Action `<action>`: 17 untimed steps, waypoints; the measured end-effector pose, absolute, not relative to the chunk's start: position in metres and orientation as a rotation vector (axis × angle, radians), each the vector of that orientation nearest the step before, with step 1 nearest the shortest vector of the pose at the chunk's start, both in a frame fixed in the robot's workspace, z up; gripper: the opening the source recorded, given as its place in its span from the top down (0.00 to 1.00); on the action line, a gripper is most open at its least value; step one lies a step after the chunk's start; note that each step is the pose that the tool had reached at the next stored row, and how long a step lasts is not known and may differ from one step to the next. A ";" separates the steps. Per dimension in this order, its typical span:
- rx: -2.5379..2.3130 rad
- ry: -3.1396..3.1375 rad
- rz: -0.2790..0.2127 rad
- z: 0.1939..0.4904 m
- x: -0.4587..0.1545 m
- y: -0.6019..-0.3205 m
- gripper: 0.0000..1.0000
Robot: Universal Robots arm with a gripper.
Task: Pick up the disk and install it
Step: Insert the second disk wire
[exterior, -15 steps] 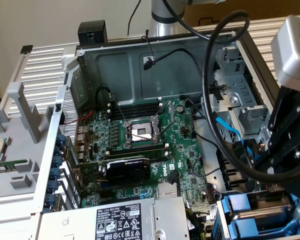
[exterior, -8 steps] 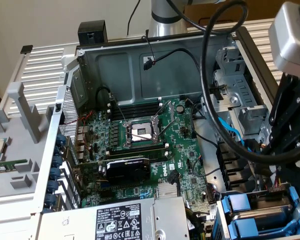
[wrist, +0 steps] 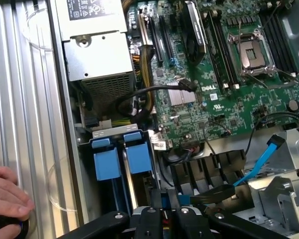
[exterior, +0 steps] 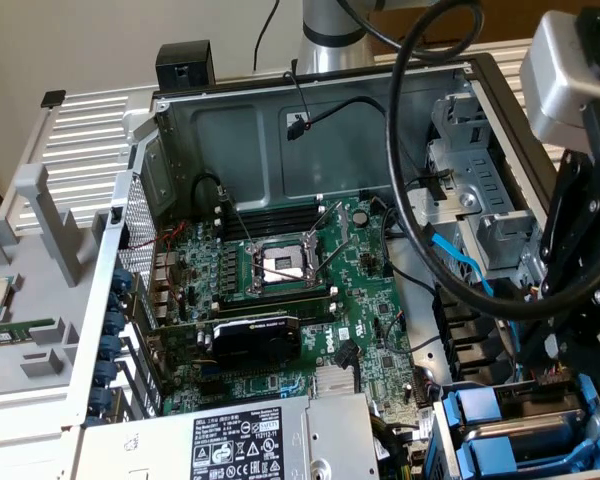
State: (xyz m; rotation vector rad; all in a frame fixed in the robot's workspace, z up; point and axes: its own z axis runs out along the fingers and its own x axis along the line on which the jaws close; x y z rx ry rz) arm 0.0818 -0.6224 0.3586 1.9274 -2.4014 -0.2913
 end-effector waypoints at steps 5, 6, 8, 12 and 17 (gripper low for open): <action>1.930 -2.407 -0.225 0.360 0.078 -0.621 0.84; 1.930 -2.408 -0.214 0.360 0.077 -0.620 0.84; 1.930 -2.408 -0.195 0.361 0.075 -0.620 0.84; 1.929 -2.408 -0.163 0.361 0.070 -0.618 0.84; 1.925 -2.406 -0.118 0.362 0.067 -0.615 0.84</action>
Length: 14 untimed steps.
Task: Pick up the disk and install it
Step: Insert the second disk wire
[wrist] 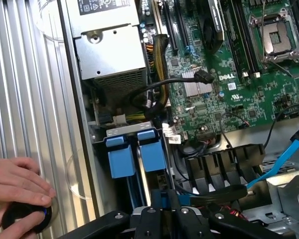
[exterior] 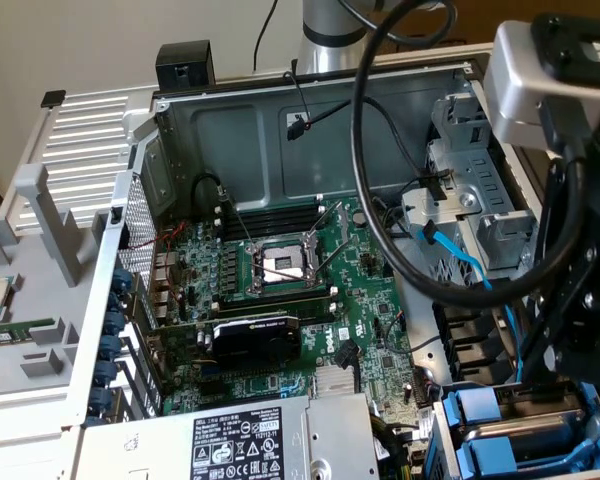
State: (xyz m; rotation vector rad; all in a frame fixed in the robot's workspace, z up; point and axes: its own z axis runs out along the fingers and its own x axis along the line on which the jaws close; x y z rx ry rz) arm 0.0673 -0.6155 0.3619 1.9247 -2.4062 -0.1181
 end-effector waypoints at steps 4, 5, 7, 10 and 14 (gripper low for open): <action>1.921 -2.403 -0.086 0.363 0.066 -0.613 0.84; 1.920 -2.403 -0.079 0.363 0.065 -0.612 0.84; 1.918 -2.401 -0.065 0.364 0.064 -0.611 0.84; 1.913 -2.397 -0.042 0.365 0.062 -0.609 0.84; 1.906 -2.390 -0.008 0.367 0.062 -0.605 0.84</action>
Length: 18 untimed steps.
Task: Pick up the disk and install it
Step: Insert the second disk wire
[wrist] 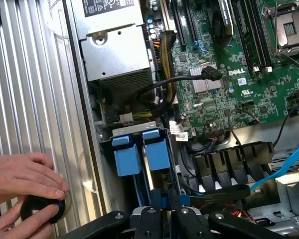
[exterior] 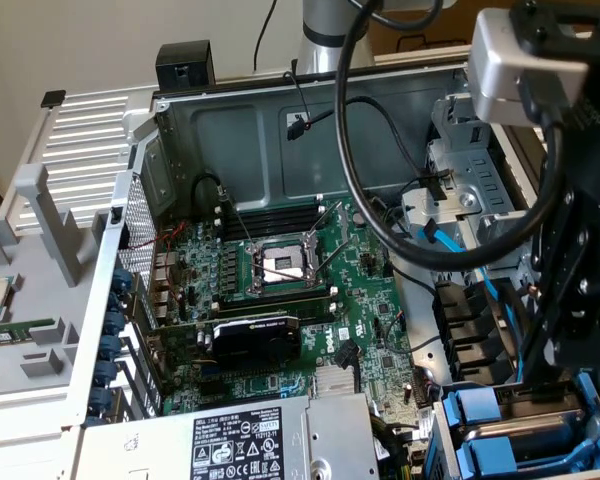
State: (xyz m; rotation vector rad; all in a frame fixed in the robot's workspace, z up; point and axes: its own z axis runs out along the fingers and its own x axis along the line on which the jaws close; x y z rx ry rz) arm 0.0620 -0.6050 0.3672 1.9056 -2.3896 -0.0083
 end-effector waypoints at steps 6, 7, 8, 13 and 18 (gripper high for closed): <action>1.897 -2.381 0.025 0.369 0.062 -0.602 0.84; 1.897 -2.381 0.025 0.369 0.062 -0.602 0.84; 1.897 -2.381 0.025 0.369 0.061 -0.602 0.84; 1.897 -2.381 0.025 0.369 0.061 -0.602 0.84; 1.897 -2.381 0.024 0.369 0.061 -0.602 0.84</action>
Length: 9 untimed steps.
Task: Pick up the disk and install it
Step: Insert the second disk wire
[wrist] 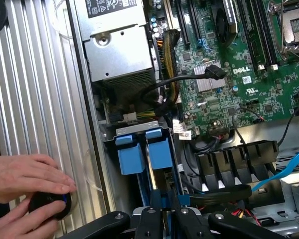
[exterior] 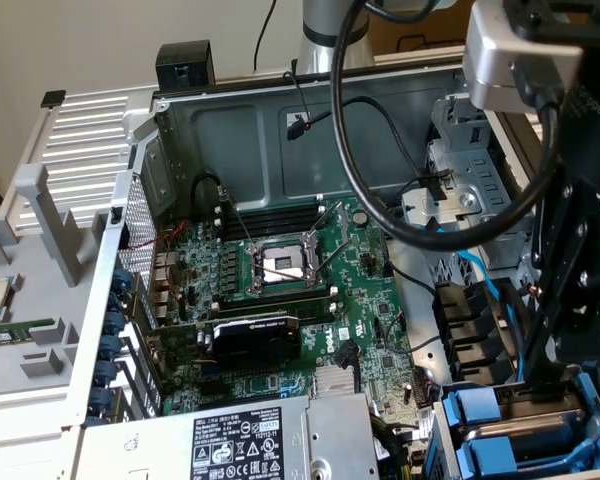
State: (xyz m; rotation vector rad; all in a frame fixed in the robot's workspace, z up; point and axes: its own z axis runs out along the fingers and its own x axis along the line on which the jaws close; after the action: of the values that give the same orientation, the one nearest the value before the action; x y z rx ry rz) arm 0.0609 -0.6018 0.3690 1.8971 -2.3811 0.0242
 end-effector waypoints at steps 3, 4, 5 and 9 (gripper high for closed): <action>1.897 -2.381 0.024 0.369 0.060 -0.599 0.84; 1.897 -2.381 0.024 0.369 0.060 -0.598 0.84; 1.897 -2.381 0.024 0.369 0.059 -0.597 0.84; 1.897 -2.381 0.024 0.369 0.059 -0.595 0.84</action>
State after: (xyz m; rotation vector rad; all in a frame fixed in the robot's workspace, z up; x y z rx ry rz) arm 0.0588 -0.5949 0.3690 1.8974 -2.3814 0.0244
